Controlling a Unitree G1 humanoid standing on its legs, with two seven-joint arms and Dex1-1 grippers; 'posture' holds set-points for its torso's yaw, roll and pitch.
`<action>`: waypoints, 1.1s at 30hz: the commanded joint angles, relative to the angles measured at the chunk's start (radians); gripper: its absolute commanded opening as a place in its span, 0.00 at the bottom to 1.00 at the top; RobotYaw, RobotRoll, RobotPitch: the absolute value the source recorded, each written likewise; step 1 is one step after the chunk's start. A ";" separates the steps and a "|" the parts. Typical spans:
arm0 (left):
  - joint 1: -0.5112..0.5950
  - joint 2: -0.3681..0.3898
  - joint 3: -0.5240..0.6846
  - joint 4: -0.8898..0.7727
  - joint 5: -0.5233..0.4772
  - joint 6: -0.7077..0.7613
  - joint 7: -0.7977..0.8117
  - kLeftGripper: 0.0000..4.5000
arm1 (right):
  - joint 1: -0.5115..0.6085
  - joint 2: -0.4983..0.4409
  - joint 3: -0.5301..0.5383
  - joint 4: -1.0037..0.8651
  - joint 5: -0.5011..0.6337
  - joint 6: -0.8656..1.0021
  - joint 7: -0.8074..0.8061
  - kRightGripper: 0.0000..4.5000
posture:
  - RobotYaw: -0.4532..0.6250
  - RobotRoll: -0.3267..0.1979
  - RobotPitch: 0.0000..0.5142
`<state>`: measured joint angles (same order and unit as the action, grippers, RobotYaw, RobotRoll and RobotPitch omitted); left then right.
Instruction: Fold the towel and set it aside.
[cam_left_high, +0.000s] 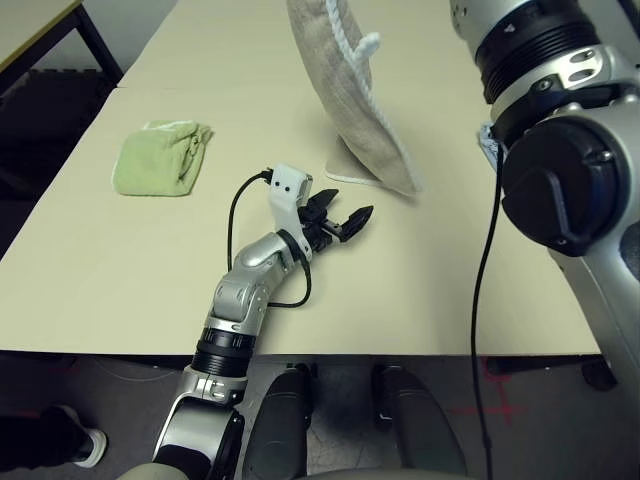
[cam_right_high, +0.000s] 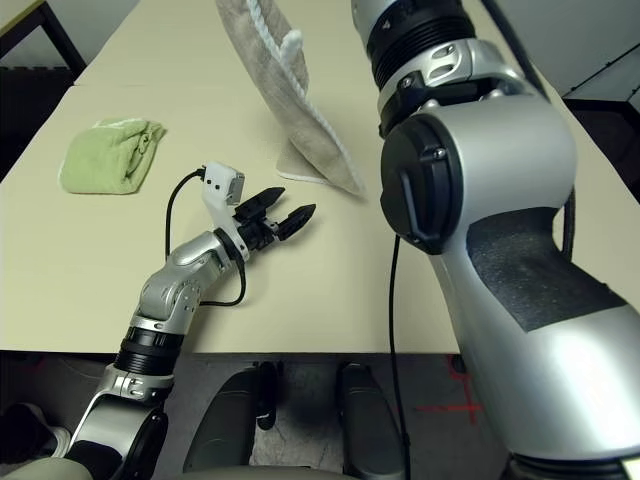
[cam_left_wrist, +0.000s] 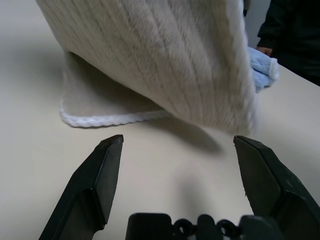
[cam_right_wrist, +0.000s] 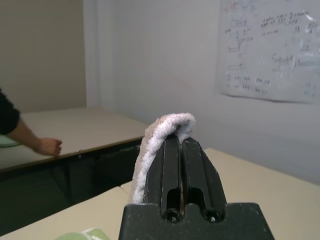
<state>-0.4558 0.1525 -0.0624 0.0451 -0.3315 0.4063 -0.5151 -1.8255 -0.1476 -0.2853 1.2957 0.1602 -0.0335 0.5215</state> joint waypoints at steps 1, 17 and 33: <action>0.013 -0.003 -0.010 -0.017 0.008 0.015 0.008 1.00 | 0.020 -0.005 0.010 -0.010 -0.010 0.016 -0.034 0.01 | 0.53 0.62 0.30; 0.052 0.025 -0.043 -0.072 -0.039 0.155 -0.051 1.00 | 0.026 -0.038 0.013 -0.008 -0.032 -0.025 -0.118 0.01 | 0.52 0.62 0.31; -0.038 -0.073 0.042 0.053 -0.092 0.240 0.017 1.00 | -0.009 -0.059 0.011 -0.008 -0.031 -0.051 -0.116 0.01 | 0.50 0.62 0.31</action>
<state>-0.4913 0.0873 -0.0248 0.0717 -0.4136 0.6319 -0.5076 -1.8102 -0.1960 -0.2780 1.2957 0.1330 -0.0737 0.4067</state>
